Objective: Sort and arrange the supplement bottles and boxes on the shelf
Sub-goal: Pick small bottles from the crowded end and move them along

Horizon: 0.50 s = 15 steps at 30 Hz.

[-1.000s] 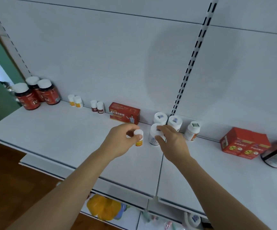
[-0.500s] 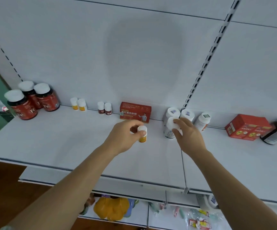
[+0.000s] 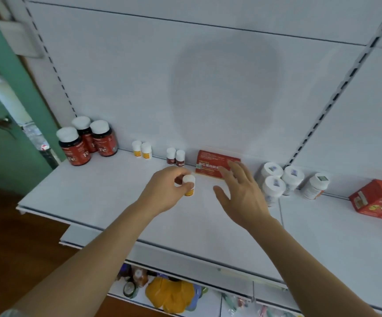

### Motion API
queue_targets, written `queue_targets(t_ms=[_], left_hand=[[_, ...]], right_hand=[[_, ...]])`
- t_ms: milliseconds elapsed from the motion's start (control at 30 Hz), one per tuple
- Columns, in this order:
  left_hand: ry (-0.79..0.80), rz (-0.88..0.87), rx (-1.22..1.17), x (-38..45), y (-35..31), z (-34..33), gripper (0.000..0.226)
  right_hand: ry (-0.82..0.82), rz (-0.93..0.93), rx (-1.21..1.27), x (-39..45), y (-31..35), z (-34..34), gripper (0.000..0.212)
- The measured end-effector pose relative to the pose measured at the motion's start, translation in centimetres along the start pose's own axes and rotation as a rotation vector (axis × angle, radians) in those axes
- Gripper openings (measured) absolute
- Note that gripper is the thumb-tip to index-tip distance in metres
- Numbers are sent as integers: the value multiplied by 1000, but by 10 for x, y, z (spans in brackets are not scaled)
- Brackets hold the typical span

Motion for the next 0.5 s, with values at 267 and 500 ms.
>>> queue_targets(t_ms=[267, 500], left_hand=[[-204, 53, 123, 34, 69, 68, 33], [-185, 24, 144, 82, 119, 102, 24]], right_hand=[[180, 2, 25, 46, 56, -47, 61], [209, -65, 0, 81, 96, -75, 61]])
Point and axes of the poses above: each hand's wrist, its own x-axis towards the middle knuckle, its own z-axis out of the back of the hand, y = z × x, the point moved 4 cm from there along x, towards the middle knuckle, and after that the axes turned 14 degrees about z, right-handed, at the moved point
